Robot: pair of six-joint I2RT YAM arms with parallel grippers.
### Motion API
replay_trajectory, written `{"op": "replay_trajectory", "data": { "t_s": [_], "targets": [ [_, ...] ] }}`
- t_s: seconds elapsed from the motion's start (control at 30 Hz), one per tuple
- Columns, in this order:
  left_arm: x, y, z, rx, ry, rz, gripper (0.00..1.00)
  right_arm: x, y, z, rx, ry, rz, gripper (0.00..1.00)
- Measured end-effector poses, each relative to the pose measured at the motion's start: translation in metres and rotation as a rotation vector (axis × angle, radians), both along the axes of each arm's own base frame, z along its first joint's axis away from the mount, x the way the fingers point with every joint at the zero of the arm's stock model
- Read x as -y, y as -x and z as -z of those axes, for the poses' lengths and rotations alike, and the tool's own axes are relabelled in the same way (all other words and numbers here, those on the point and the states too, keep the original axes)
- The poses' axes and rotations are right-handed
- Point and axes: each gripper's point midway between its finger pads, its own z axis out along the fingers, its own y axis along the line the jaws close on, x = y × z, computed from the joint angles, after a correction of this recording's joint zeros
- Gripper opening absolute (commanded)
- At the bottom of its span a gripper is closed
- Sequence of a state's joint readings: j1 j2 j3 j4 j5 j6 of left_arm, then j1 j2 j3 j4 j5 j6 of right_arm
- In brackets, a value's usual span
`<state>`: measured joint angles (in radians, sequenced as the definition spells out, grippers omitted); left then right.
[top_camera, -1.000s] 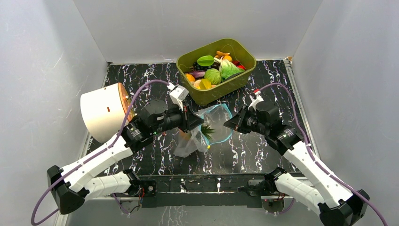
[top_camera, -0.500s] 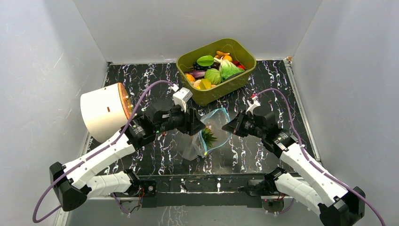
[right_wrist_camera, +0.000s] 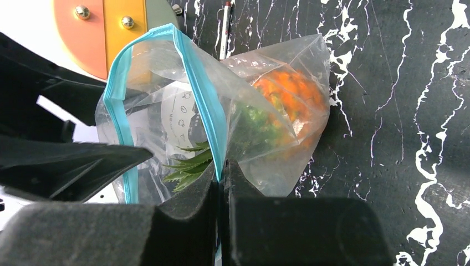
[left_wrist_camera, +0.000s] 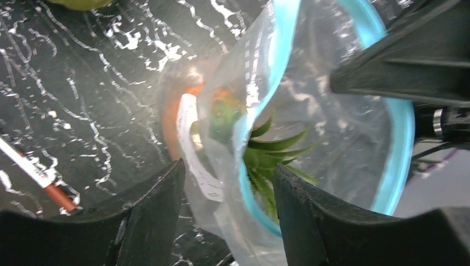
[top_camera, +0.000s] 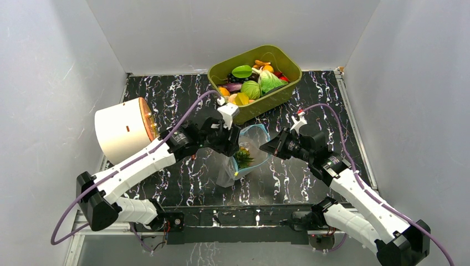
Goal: Place the food in the zip-top bag and seal the zipper
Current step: Adjust the zipper food storage bag at the center of the board, then pick up the fake vegetable from the bin.
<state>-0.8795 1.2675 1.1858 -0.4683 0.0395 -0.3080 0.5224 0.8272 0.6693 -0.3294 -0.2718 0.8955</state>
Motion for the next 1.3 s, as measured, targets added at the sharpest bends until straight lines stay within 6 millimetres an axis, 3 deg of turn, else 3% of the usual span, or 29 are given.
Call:
{"op": "replay_trajectory", "data": {
  "t_s": [0.1,0.2,0.33,0.63,0.9,1.03,1.17,1.3],
  "targets": [
    [-0.010,-0.005,0.016,0.000,-0.090,-0.016,0.32,-0.001,-0.001,-0.001,0.003,-0.004,0.001,0.00],
    [-0.017,-0.011,0.020,0.018,-0.154,-0.028,0.31,-0.001,-0.002,-0.001,0.006,-0.005,0.001,0.00],
    [-0.024,-0.020,0.011,0.069,-0.191,-0.051,0.29,0.000,-0.004,0.000,0.011,0.004,0.009,0.00],
    [-0.040,-0.031,-0.013,0.185,-0.218,-0.095,0.00,0.002,-0.005,0.008,0.002,0.020,0.021,0.00],
    [-0.032,-0.023,-0.022,0.187,-0.165,-0.034,0.00,0.001,-0.008,0.007,0.019,0.016,0.022,0.02],
    [-0.017,-0.009,-0.038,0.189,-0.037,0.038,0.00,-0.003,-0.017,0.006,0.042,0.009,0.020,0.06],
    [-0.013,0.002,-0.051,0.224,0.067,0.074,0.00,-0.005,-0.026,0.016,0.044,0.046,0.024,0.22],
    [-0.014,0.003,-0.039,0.231,0.072,0.075,0.00,-0.002,-0.034,0.025,0.040,0.103,0.034,0.40]
  ]
}}
